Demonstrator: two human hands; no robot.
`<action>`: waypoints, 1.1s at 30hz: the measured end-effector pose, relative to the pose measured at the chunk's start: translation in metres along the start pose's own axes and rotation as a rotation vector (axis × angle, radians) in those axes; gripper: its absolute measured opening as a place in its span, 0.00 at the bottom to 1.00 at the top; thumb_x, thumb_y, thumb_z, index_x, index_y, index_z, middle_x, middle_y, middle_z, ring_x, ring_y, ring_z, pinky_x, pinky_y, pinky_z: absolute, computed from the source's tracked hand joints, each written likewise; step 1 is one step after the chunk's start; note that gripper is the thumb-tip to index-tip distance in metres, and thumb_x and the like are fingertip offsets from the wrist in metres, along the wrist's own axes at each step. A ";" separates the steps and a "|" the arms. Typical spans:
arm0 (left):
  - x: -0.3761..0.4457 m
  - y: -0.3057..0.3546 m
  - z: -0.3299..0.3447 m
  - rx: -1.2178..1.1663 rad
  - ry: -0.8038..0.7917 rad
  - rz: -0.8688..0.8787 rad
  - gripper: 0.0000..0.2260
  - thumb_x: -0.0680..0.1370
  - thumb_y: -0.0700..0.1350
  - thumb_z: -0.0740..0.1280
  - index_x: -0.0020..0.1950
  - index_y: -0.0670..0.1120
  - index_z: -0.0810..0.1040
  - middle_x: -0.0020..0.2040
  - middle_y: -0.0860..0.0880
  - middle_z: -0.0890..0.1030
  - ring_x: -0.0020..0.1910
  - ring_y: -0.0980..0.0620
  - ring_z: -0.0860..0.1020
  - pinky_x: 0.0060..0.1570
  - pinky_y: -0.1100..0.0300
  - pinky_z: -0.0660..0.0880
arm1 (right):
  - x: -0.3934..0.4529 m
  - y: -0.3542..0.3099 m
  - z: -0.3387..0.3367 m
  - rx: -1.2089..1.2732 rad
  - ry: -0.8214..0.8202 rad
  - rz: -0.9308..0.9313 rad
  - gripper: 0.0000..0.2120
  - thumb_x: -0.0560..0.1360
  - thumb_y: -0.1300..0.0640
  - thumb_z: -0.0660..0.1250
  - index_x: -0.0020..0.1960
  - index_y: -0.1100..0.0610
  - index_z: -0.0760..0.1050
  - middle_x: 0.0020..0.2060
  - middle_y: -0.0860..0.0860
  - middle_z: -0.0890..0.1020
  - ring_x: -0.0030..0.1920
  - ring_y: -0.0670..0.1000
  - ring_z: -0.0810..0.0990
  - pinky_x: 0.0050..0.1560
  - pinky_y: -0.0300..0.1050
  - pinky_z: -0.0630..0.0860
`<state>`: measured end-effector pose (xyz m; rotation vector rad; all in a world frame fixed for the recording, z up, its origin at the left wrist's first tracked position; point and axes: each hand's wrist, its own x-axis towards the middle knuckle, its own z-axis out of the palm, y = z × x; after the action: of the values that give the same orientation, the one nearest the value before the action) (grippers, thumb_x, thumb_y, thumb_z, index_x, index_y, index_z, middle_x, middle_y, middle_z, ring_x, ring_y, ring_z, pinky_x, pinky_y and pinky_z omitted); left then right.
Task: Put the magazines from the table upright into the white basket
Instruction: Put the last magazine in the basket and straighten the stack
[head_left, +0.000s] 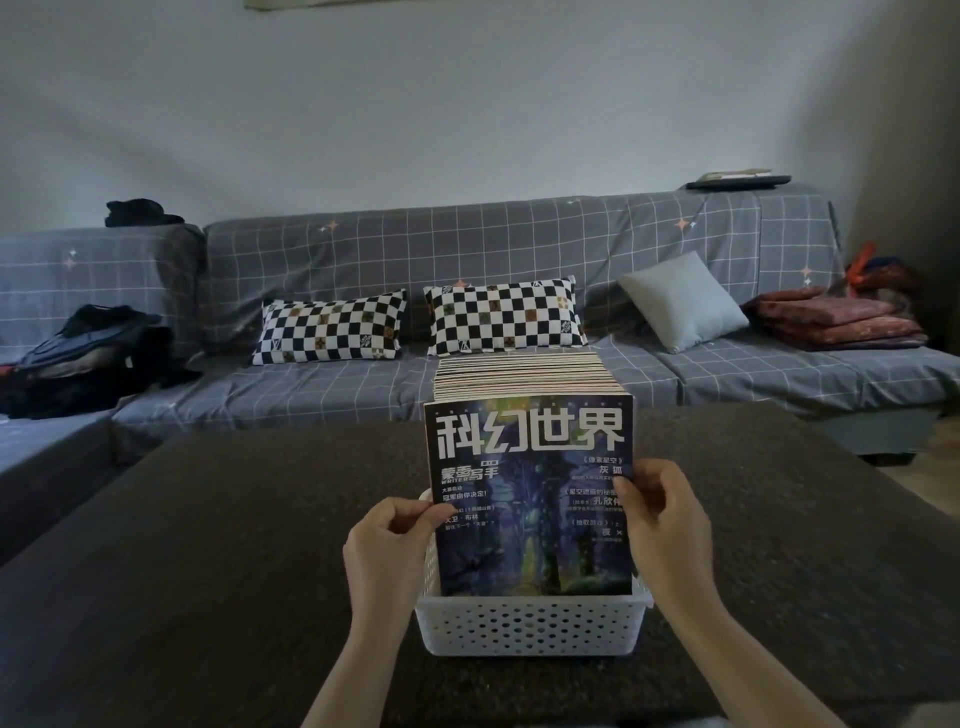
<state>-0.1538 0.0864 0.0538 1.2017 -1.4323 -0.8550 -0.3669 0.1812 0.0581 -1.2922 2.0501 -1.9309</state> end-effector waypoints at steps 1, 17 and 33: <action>0.001 0.000 0.000 -0.026 0.019 -0.008 0.05 0.69 0.45 0.76 0.37 0.49 0.81 0.34 0.52 0.83 0.37 0.54 0.81 0.35 0.63 0.73 | -0.001 -0.001 0.000 0.012 -0.009 -0.005 0.09 0.76 0.58 0.65 0.45 0.44 0.70 0.40 0.42 0.79 0.40 0.38 0.78 0.36 0.32 0.71; 0.025 -0.007 0.001 0.148 -0.209 0.052 0.14 0.68 0.54 0.76 0.47 0.52 0.75 0.43 0.52 0.82 0.44 0.55 0.80 0.37 0.65 0.73 | 0.008 0.013 0.004 0.050 -0.016 0.024 0.22 0.73 0.55 0.69 0.63 0.53 0.65 0.57 0.48 0.71 0.53 0.45 0.75 0.52 0.40 0.74; 0.087 0.005 0.036 -0.443 -0.680 0.038 0.56 0.59 0.63 0.79 0.78 0.46 0.55 0.66 0.44 0.76 0.61 0.45 0.78 0.49 0.57 0.80 | 0.097 0.008 0.006 0.566 -0.785 0.204 0.48 0.53 0.42 0.80 0.68 0.55 0.65 0.54 0.50 0.83 0.54 0.52 0.82 0.46 0.40 0.79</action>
<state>-0.1865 0.0005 0.0735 0.5580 -1.6544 -1.5538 -0.4309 0.1196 0.0975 -1.3178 1.1058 -1.4111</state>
